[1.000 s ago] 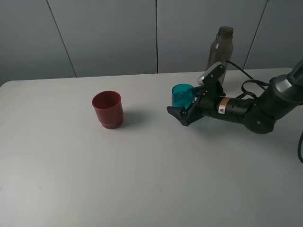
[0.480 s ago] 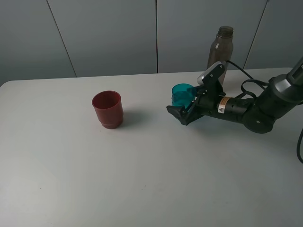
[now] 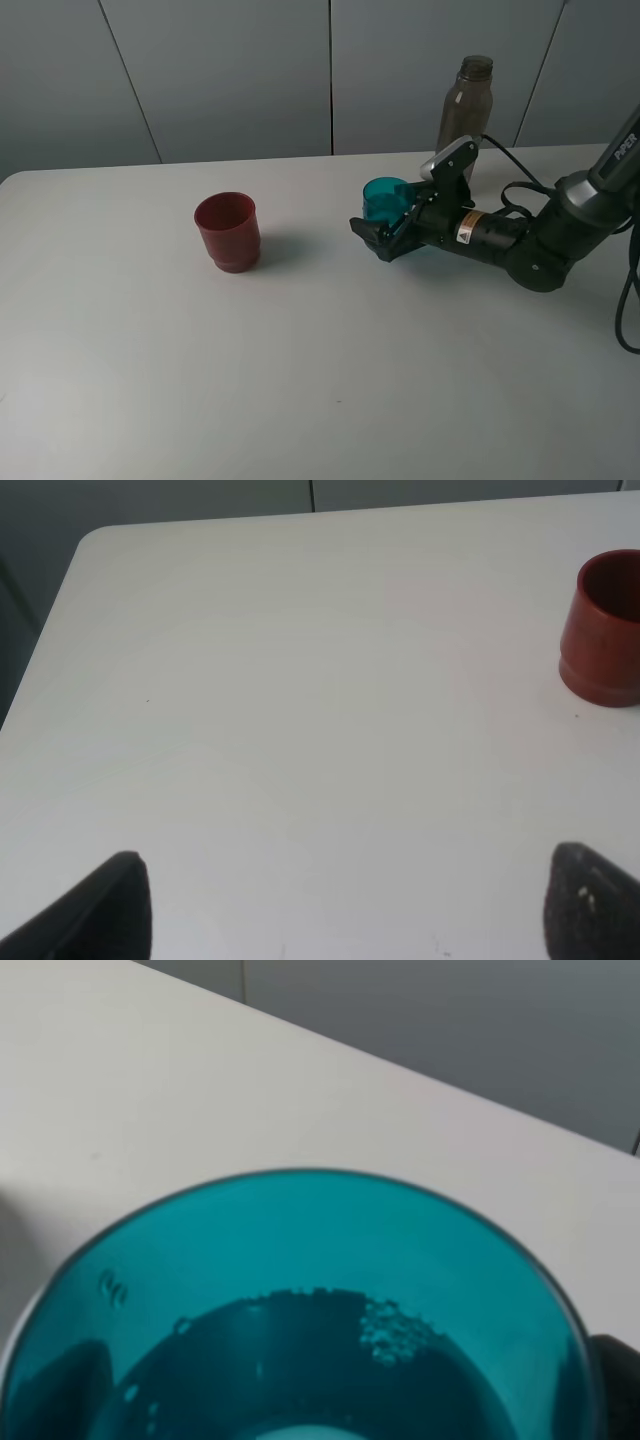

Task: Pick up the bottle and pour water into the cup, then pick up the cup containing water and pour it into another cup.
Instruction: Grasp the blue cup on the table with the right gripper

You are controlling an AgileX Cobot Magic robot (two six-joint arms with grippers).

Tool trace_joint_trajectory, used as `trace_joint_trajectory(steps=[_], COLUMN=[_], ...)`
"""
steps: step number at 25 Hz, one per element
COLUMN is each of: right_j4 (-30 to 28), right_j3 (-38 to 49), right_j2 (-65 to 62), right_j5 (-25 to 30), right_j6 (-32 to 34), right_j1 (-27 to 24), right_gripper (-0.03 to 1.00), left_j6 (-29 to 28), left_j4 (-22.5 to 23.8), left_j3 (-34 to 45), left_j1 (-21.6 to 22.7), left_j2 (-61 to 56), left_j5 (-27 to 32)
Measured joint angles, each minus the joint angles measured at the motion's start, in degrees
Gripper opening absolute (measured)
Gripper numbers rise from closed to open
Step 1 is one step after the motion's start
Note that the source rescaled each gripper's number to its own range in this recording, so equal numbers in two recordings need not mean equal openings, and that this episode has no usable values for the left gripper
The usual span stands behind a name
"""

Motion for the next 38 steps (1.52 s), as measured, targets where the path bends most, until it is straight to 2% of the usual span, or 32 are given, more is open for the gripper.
trace_joint_trajectory(steps=[7, 12, 19, 38], right_j4=[0.0, 0.0, 0.0, -1.5], right_j3=[-0.1, -0.1, -0.1, -1.5], right_j2=[0.1, 2.4, 3.8, 4.0], right_j5=[-0.2, -3.6, -5.2, -5.6], right_j6=[-0.2, -0.3, -0.4, -0.4], right_j1=[0.0, 0.0, 0.0, 0.3], right_gripper=[0.98, 0.98, 0.98, 0.97], left_j6=[0.0, 0.0, 0.0, 0.0], left_j4=[0.0, 0.0, 0.0, 0.0], left_j3=[0.0, 0.0, 0.0, 0.0], left_j1=[0.0, 0.0, 0.0, 0.0], left_j2=[0.0, 0.0, 0.0, 0.0], left_j5=[0.0, 0.0, 0.0, 0.0])
